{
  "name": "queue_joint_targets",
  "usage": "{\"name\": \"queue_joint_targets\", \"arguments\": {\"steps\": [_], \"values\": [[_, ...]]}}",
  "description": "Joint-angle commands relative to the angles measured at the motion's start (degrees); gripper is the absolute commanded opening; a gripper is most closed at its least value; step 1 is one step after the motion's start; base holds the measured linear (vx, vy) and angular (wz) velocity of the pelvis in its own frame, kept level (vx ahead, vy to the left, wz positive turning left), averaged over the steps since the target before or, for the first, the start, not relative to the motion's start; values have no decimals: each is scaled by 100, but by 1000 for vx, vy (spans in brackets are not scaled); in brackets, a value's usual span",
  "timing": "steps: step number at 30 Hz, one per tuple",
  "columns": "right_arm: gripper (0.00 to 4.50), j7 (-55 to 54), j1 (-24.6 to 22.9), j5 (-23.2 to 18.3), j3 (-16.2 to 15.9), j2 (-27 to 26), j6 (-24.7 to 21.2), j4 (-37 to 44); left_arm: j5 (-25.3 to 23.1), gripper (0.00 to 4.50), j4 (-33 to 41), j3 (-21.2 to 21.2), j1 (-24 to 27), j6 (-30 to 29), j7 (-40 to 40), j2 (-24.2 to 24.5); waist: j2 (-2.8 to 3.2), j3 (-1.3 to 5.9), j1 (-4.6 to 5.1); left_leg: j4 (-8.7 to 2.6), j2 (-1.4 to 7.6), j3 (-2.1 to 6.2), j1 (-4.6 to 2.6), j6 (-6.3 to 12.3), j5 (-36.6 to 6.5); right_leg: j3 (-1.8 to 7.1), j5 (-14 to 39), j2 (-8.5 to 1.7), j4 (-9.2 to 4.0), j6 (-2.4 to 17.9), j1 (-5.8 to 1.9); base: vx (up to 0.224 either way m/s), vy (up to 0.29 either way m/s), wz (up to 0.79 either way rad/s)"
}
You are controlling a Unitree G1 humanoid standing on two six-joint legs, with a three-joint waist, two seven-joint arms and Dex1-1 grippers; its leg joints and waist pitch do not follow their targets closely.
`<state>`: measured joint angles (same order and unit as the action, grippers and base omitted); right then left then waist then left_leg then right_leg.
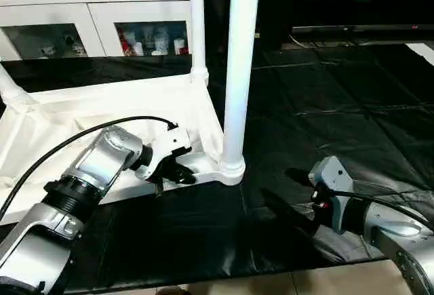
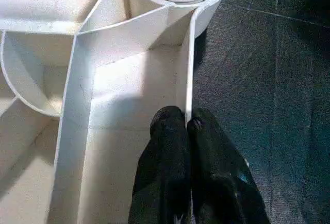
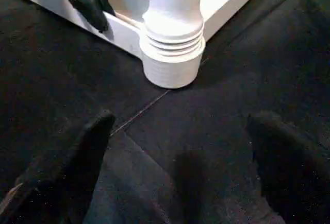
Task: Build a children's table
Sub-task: Rotate leg to tighten
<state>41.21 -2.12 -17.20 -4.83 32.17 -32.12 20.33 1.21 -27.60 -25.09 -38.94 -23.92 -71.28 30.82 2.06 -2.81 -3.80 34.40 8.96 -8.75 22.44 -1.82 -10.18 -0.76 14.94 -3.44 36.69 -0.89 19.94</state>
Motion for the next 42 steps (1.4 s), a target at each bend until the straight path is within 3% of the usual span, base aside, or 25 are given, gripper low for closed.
{"name": "queue_joint_targets", "arguments": {"steps": [1,6,7,8,15,18,19,20,32,35,39,42], "values": [[450,35,49,-30,12,31,-72,188,36,3,66,166,-52,124,1,-10,1,290,-19,-466,385,119,-149,55,-1258,210,245,-485,-498,1536,-101,0,0,0],[450,20,47,-61,-6,50,-64,184,111,3,278,244,109,223,-38,54,0,297,-11,-473,393,121,-142,63,-1214,205,108,-482,-485,1544,-106,0,0,0],[450,10,50,-73,-20,46,-69,179,111,3,422,246,225,372,-93,146,-38,295,-6,-471,393,114,-144,82,-1199,205,97,-480,-491,1544,-103,0,0,0],[450,11,55,-70,-32,39,-73,177,114,3,499,231,283,446,-159,206,-39,299,-3,-473,398,117,-132,120,-1112,200,1,-481,-478,1543,-113,0,0,0],[450,20,110,-48,-106,-19,-85,147,122,3,672,243,428,706,-228,325,-13,323,-13,-447,398,103,-153,239,-885,183,-338,-471,-449,1558,-102,0,0,0],[450,-1,130,-52,-133,-39,-88,144,217,3,677,392,419,653,-143,192,-10,316,-29,-452,402,94,-156,216,-928,181,-297,-474,-452,1576,-98,0,0,0],[450,-1,130,-53,-133,-39,-89,145,218,45,681,390,420,646,-148,192,-10,316,-33,-452,401,93,-154,209,-933,183,-288,-476,-451,1575,-102,0,0,0],[450,-5,124,-62,-135,-35,-101,163,218,56,753,362,455,586,-211,210,-5,317,-48,-453,401,92,-157,191,-947,185,-262,-477,-450,1559,-101,0,0,0],[450,6,138,-44,-176,29,-155,191,242,56,770,438,420,630,-35,25,-22,329,-106,-437,400,80,-152,173,-848,187,-355,-473,-441,1495,-113,0,0,0],[450,-22,137,-63,-178,4,-179,228,220,56,856,382,484,611,-84,65,30,331,-108,-435,394,89,-153,164,-829,181,-462,-464,-429,1481,-107,0,0,0],[450,-51,101,-64,-186,-16,-203,273,144,56,843,398,495,590,-8,29,17,326,-101,-439,400,89,-160,150,-854,181,-537,-455,-428,1477,-110,0,0,0],[450,-66,92,-77,-195,-25,-227,305,93,19,751,409,462,602,34,-5,53,309,-100,-449,402,96,-166,106,-965,184,-426,-463,-439,1483,-99,0,0,0]]}}
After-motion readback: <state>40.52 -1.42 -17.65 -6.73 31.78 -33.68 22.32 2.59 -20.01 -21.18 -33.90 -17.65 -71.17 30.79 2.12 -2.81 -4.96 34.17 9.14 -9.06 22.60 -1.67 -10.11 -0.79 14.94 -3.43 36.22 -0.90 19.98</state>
